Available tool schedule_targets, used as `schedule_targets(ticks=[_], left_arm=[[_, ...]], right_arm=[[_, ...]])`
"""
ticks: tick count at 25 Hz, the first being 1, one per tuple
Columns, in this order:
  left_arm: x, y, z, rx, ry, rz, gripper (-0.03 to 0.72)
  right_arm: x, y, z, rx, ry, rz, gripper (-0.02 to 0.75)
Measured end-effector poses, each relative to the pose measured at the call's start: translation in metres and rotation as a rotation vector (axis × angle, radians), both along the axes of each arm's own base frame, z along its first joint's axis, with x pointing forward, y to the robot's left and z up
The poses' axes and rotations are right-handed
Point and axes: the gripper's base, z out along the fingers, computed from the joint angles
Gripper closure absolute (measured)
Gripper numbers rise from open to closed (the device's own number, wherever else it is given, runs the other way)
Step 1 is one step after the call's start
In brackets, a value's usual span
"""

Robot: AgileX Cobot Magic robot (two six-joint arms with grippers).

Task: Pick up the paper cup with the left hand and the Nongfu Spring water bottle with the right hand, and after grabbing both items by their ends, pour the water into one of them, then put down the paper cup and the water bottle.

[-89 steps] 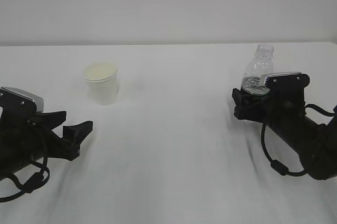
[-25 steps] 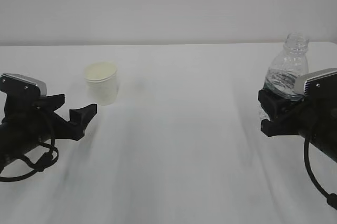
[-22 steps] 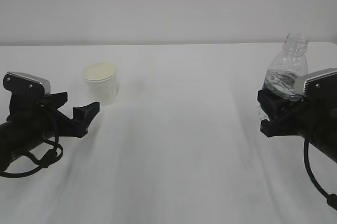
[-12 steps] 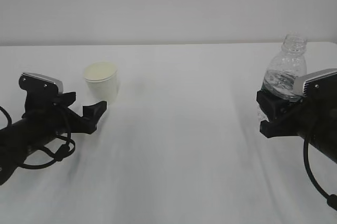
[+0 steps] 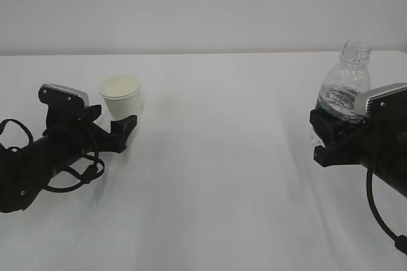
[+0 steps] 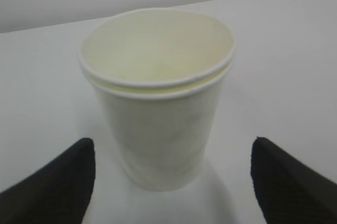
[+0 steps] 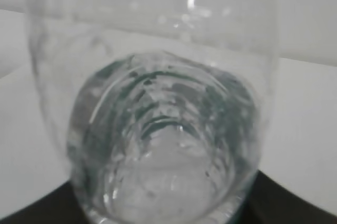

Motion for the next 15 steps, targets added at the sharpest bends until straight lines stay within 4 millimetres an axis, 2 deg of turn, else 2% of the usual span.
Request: schedule_targets(ticks=[3,15], left_arm=[[0.004,-0.001,-0.006,0.001,0.004,0.000,-0.002],[0.022,-0.006,-0.004,-0.011,-0.045,0.000,0.000]], right_arm=[[0.000,0.000,0.000,0.000,0.000,0.000,0.391],[0.000,0.000,0.000,0.001,0.000,0.000,0.391]])
